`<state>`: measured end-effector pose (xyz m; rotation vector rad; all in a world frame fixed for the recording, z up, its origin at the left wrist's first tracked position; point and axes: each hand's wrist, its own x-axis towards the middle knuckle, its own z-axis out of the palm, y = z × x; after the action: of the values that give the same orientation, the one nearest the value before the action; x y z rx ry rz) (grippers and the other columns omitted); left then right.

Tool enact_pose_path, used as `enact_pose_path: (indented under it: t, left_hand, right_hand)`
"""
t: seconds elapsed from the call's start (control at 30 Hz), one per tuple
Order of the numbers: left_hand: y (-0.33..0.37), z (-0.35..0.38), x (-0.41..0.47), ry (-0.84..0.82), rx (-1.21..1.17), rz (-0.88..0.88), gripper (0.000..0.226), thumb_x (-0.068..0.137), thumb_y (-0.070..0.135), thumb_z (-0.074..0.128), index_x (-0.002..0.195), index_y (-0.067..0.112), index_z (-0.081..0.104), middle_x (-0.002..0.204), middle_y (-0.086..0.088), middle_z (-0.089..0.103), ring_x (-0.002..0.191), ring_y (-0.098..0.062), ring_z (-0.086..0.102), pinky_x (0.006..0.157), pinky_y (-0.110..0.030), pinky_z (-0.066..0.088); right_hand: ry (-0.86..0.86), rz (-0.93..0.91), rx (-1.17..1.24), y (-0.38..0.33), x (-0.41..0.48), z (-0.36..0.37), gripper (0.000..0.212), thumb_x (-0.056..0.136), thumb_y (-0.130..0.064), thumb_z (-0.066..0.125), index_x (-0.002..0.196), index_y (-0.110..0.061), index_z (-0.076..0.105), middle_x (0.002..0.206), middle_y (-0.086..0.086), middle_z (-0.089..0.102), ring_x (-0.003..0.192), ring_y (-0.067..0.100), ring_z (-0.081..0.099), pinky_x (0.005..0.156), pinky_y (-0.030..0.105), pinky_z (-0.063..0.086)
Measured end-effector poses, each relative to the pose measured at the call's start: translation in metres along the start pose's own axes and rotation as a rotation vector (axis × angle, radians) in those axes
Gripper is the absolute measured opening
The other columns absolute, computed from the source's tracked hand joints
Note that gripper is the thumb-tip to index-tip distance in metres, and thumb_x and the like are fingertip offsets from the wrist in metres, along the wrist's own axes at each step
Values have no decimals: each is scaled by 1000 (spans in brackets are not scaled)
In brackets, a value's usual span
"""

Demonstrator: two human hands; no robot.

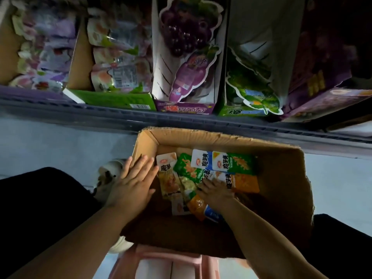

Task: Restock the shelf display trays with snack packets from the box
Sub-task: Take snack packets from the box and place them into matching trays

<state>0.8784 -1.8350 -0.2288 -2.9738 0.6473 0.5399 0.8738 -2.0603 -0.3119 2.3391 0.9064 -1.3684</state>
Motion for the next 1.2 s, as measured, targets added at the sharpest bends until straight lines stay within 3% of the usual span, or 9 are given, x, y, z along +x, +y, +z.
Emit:
enact_pose_path:
  t: [0.27,0.4,0.57,0.67,0.9,0.97,1.07,1.13,1.2]
  left_hand:
    - [-2,8,0,5,37,-3,49,70,30,54,107,0,65,114,-20,63,108,-38,58,111,-37,-1]
    - [-3,7,-1,2,59,16,52,78,34,39,109,2,65,115,-19,63,108,-37,59,110,-38,0]
    - [-3,10,0,74,78,21,44,71,25,68,108,1,65,114,-21,63,108,-40,58,111,-34,-7]
    - [-2,12,2,104,66,13,50,63,20,80,107,1,65,114,-22,63,107,-41,58,109,-34,-3]
    - [-2,9,0,75,91,44,61,50,26,87,103,4,68,110,-19,65,105,-38,60,110,-31,-8]
    - [3,-2,-2,18,49,6,62,65,31,79,119,8,60,128,-17,55,123,-34,48,106,-27,-23]
    - [5,-6,-3,-82,-1,-52,58,94,41,37,145,23,17,155,-3,5,143,-18,-2,87,-26,-41]
    - [9,-14,-2,-126,-31,-91,55,96,41,30,146,25,11,155,1,-2,142,-15,-8,102,-32,-31]
    - [11,-23,-1,-101,-97,-140,54,96,41,32,145,24,17,155,1,7,143,-15,-2,110,-38,-17]
  right_hand:
    - [64,50,-127,16,-7,0,55,98,-20,33,146,-9,9,150,13,22,138,30,20,114,46,5]
    - [64,160,-61,34,-11,-4,48,95,-19,39,141,-9,26,144,12,35,134,29,29,113,42,10]
    - [-36,392,194,47,-26,-9,59,82,-32,64,134,-23,40,142,9,31,134,31,22,112,47,20]
    - [-86,409,314,51,-32,-11,61,79,-34,67,134,-19,42,144,12,28,137,33,16,112,43,20]
    - [9,393,684,47,-49,-12,43,80,-27,68,117,-11,53,121,9,57,112,26,53,90,32,43]
    - [43,368,777,45,-58,-17,39,81,-24,67,114,-9,55,115,8,60,105,24,57,80,28,42]
    - [91,292,872,41,-73,-29,30,81,-20,68,107,-9,57,94,2,61,87,17,59,70,20,42]
    - [173,266,919,38,-83,-38,19,79,-21,70,90,-14,56,77,-4,52,72,13,53,57,18,37]
    - [272,269,968,35,-100,-50,25,78,-25,71,95,-11,58,78,-4,51,75,13,52,55,18,36]
